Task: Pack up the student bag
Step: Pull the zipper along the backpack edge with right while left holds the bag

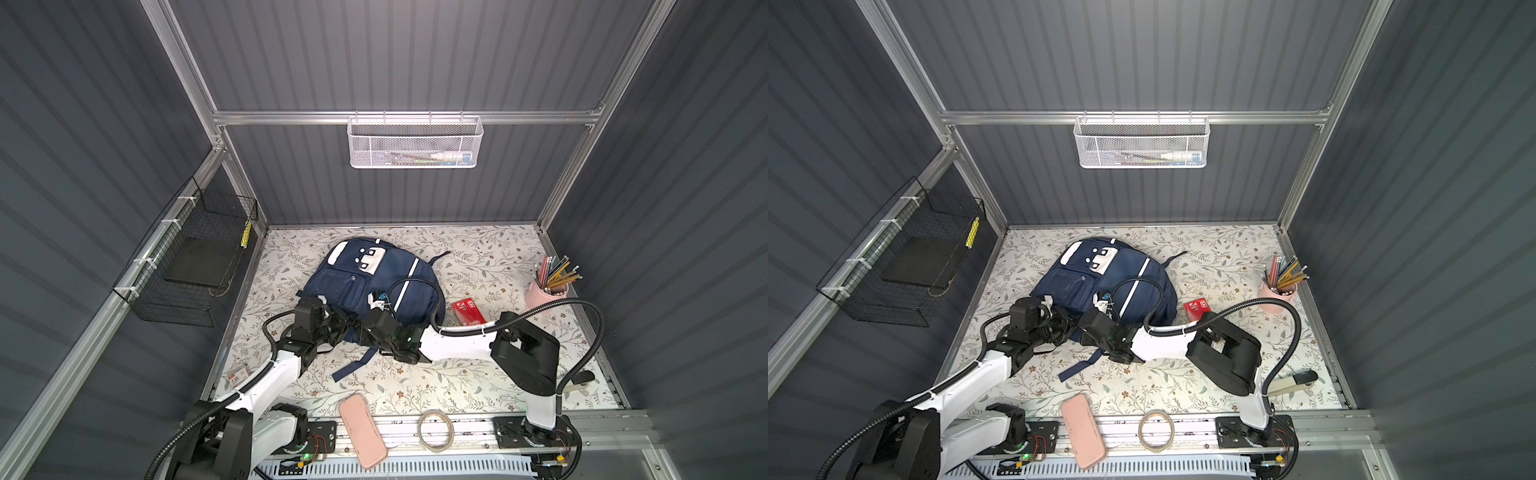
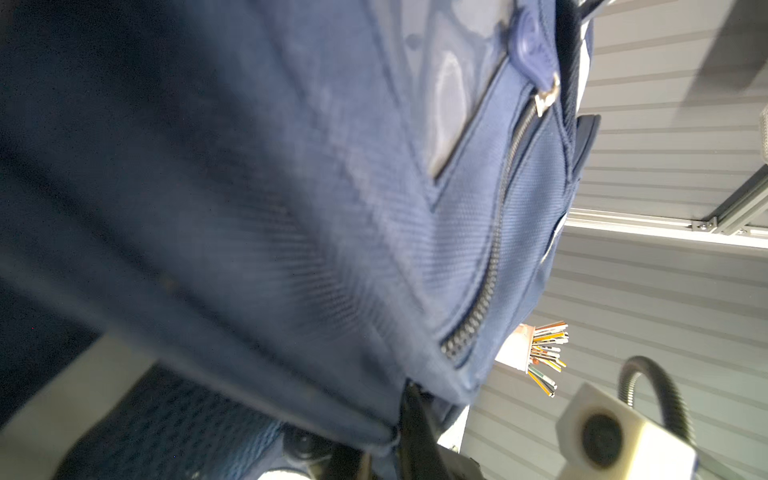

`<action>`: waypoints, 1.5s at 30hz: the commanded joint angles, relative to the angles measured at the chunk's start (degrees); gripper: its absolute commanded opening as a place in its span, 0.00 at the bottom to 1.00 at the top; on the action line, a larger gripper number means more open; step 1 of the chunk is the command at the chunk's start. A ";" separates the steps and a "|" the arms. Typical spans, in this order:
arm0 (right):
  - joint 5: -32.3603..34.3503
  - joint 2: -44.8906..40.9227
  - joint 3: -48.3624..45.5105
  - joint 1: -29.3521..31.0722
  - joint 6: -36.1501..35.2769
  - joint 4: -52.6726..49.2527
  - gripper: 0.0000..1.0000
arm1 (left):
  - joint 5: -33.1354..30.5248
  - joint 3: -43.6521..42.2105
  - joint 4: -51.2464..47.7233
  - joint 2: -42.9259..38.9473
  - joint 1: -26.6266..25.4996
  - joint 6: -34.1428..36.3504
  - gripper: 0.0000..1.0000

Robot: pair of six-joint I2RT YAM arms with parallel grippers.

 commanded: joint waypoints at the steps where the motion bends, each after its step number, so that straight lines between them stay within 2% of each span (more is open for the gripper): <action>1: 1.75 2.06 -1.07 -3.31 2.90 1.95 0.45 | 5.36 0.90 1.52 -2.26 -0.58 -1.10 0.12; 2: 1.52 2.32 -0.80 -3.57 3.04 1.76 0.48 | 5.61 0.84 1.80 -2.38 -0.58 -1.44 0.12; 4: 0.88 3.15 0.39 -3.95 3.08 1.13 0.47 | 5.92 0.71 2.18 -2.66 -0.58 -2.06 0.12; 9: -0.59 3.07 0.03 -4.41 4.53 -0.29 0.20 | 4.92 1.36 -0.36 -3.90 -0.49 -0.94 0.12; 17: -0.44 -3.56 -6.48 -4.38 5.21 0.28 0.04 | 2.25 0.20 -0.57 -2.72 0.23 0.65 0.10; 19: -0.57 -4.79 -7.29 -4.42 4.78 -0.38 0.03 | 1.73 0.44 -1.32 -2.65 0.86 1.43 0.07; 21: -1.03 -5.61 -6.87 -4.44 3.40 -2.93 0.01 | 0.44 0.85 -2.89 -2.39 1.39 2.49 0.00; 29: 1.04 -9.60 -6.89 -4.37 1.16 -17.21 0.00 | -0.48 2.54 -4.86 -1.35 2.58 4.69 0.00; 34: 0.55 -11.31 -9.23 -4.17 0.42 -20.57 0.00 | -1.17 3.92 -6.78 -1.75 2.85 6.00 0.00; 39: 2.49 -15.02 -10.48 -3.63 -1.88 -28.40 0.00 | -0.61 3.96 -7.12 -2.15 3.53 6.10 0.00; 45: 4.44 -21.38 -15.05 -6.02 -5.31 -33.14 0.00 | -0.80 3.78 -7.85 -2.58 3.95 6.59 0.00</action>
